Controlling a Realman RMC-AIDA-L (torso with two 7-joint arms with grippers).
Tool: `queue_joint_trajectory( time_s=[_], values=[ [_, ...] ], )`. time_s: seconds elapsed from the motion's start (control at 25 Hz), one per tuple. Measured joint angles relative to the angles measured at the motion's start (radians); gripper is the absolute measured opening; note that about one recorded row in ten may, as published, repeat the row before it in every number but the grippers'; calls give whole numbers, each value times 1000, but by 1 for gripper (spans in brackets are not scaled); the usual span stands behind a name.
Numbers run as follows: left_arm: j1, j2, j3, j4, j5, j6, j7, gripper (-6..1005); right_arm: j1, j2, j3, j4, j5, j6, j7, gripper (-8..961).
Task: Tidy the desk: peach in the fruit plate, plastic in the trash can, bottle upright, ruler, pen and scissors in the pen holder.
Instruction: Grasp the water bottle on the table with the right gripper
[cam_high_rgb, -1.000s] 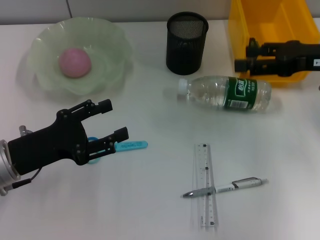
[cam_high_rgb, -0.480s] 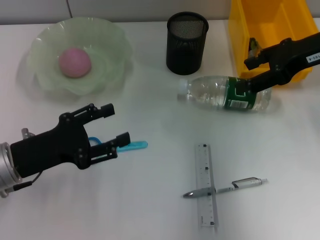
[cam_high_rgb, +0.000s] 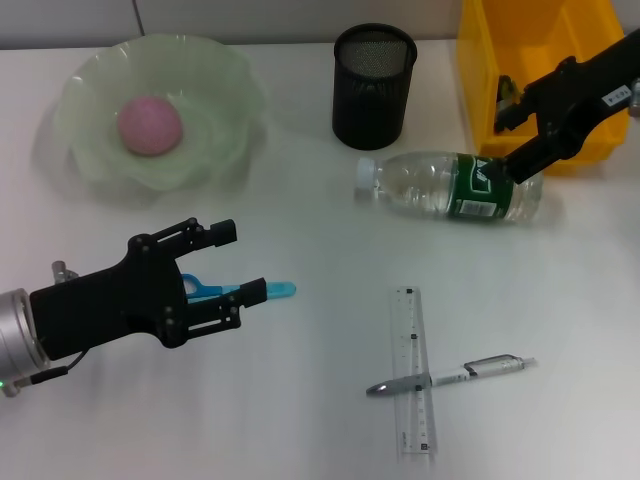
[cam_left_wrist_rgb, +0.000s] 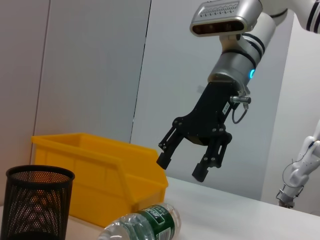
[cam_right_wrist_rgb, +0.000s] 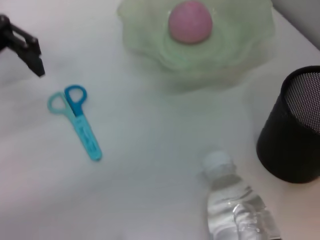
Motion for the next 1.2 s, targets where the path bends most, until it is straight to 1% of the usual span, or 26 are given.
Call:
queue_joint_trajectory(
  time_s=[0.08, 0.12, 0.16, 0.28, 0.32, 0.36, 0.4, 0.44, 0.48, 0.52, 0.56, 0.6, 0.64, 0.72, 0.88, 0.96, 1.08, 1.2],
  values=[
    [0, 0, 0, 0, 0, 0, 3, 709, 5, 1, -16, 2, -7, 7, 0, 810],
    [0, -1, -1, -2, 0, -2, 10, 708, 11, 6, -47, 4, -21, 27, -2, 810],
    [0, -1, -1, -2, 0, -2, 10, 708, 11, 6, -47, 4, -21, 27, -2, 810],
    [-2, -2, -1, -4, 1, -9, 13, 708, 14, 22, -102, 5, -50, 77, -10, 810],
    [-3, -3, -1, -5, 1, -11, 13, 707, 14, 33, -128, 5, -60, 103, -19, 810],
    [-3, -3, -1, -5, 1, -11, 13, 707, 14, 33, -128, 5, -60, 103, -19, 810],
    [-2, -4, -3, -5, 1, -15, 13, 707, 12, 49, -143, 4, -76, 128, -32, 810],
    [-2, -4, -3, -5, 1, -15, 13, 707, 12, 49, -143, 4, -76, 128, -32, 810],
    [-1, -5, -4, -5, 1, -17, 14, 706, 12, 58, -145, 2, -88, 138, -37, 810],
    [2, -9, -5, -5, 1, -21, 16, 706, 11, 82, -147, -5, -128, 161, -52, 810],
    [2, -9, -5, -5, 1, -21, 16, 706, 11, 82, -147, -5, -128, 161, -52, 810],
    [3, -11, -7, -6, 1, -23, 20, 706, 11, 95, -150, -7, -152, 175, -64, 810],
    [3, -11, -7, -6, 1, -23, 20, 706, 11, 95, -150, -7, -152, 175, -64, 810],
    [3, -14, -8, -6, 1, -26, 21, 705, 11, 103, -157, -8, -167, 194, -68, 810],
    [3, -15, -8, -6, 1, -28, 20, 704, 11, 104, -159, -1, -168, 209, -71, 810],
    [4, -15, -8, -6, 1, -28, 19, 704, 11, 108, -165, 2, -168, 220, -76, 810],
    [5, -16, -8, -6, 0, -29, 19, 703, 6, 115, -197, 17, -168, 251, -80, 809],
    [6, -17, -8, -6, 0, -31, 18, 703, 7, 116, -211, 33, -168, 266, -80, 809]
  ],
)
